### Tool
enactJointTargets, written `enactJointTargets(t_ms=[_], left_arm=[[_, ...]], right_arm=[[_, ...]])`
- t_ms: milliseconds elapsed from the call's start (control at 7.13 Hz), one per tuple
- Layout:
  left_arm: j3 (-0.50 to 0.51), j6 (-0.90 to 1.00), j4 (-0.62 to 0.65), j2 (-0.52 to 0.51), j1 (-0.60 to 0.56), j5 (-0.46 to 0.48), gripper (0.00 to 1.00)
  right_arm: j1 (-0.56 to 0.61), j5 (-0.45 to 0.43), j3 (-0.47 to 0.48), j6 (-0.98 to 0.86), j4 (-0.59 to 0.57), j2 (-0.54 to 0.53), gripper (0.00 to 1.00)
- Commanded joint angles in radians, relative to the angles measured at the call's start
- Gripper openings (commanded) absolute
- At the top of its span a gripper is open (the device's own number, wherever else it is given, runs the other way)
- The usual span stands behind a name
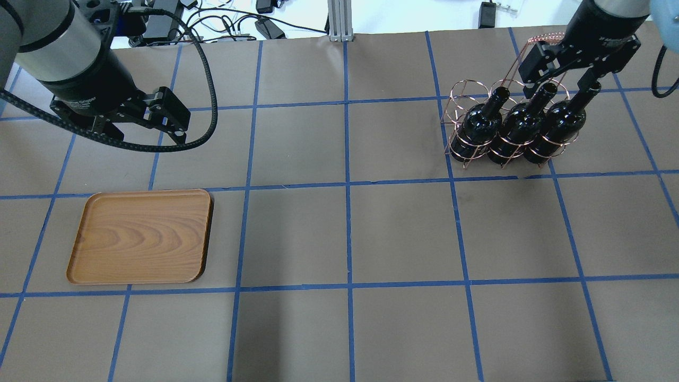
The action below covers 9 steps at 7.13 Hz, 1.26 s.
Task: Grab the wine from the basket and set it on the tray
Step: 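Lower the right gripper over the wine rack onto a dark bottle neck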
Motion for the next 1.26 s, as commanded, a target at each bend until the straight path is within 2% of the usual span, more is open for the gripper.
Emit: enactJointTargets(t_ms=[0, 561, 1121], left_arm=[[-0.001, 0.000, -0.002, 0.000, 0.000, 0.000, 1.00], [-0.001, 0.002, -0.001, 0.000, 0.000, 0.000, 1.00], [-0.001, 0.002, 0.004, 0.000, 0.000, 0.000, 1.00]], right_arm=[[-0.002, -0.006, 0.056, -0.064, -0.067, 0.023, 0.93], [-0.027, -0.008, 0.046, -0.110, -0.090, 0.071, 0.91], [-0.030, 0.005, 0.012, -0.034, -0.102, 0.102, 0.86]])
